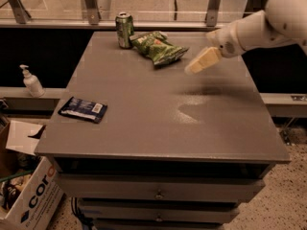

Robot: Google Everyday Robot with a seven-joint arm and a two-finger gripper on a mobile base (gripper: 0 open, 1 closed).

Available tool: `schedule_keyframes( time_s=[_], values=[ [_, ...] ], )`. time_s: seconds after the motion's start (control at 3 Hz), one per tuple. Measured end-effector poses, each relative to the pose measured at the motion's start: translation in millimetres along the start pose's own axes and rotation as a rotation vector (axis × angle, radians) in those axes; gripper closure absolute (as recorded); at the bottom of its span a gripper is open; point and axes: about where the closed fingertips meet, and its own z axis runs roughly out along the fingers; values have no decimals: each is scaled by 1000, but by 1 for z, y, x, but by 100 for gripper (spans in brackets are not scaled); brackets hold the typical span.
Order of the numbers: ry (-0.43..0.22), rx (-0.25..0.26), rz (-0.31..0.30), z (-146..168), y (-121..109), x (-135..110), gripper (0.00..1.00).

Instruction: Move green jalapeno chip bag near green can

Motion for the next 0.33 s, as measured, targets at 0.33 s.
schedule_keyframes(
  time_s=[0.33],
  values=[
    [-4, 9, 13, -8, -2, 6, 0]
  ],
)
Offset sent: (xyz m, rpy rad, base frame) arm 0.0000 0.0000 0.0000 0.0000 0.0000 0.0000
